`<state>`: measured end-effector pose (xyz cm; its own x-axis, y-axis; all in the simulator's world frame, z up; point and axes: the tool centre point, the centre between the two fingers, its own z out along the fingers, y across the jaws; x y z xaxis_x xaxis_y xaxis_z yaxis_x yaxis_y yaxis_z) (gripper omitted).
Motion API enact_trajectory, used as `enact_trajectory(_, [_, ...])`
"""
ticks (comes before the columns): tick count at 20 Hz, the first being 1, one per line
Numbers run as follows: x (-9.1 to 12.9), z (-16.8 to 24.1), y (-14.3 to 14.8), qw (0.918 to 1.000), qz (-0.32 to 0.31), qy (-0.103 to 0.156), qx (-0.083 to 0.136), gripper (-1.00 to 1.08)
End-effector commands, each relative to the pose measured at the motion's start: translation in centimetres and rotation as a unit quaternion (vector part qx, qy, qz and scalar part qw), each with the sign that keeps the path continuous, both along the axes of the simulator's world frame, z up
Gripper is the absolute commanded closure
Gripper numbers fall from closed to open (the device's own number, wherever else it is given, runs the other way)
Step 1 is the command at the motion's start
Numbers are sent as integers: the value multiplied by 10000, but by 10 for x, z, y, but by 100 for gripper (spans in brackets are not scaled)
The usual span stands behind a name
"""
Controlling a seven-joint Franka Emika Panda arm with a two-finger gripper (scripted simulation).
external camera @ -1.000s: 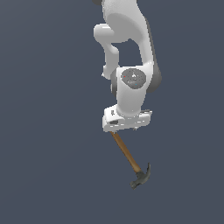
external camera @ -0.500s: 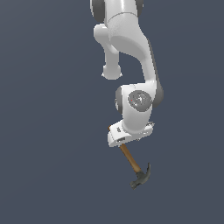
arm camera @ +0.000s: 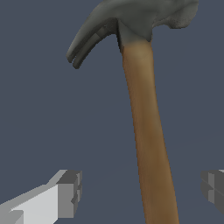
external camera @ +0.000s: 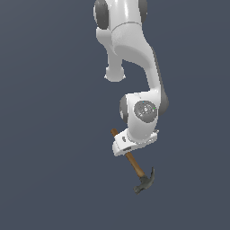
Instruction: Pick up the object and move it to a goal position.
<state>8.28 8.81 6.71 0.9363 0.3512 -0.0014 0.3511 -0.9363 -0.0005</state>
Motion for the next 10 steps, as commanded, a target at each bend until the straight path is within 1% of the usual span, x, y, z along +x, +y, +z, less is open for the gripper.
enact_trajectory(1, [0, 0, 0, 10000, 0, -3, 0, -92])
enact_trajectory(5, [0, -9, 0, 10000, 2, -4, 0, -92])
enact_trajectory(10, [0, -36, 0, 10000, 9, -6, 0, -92])
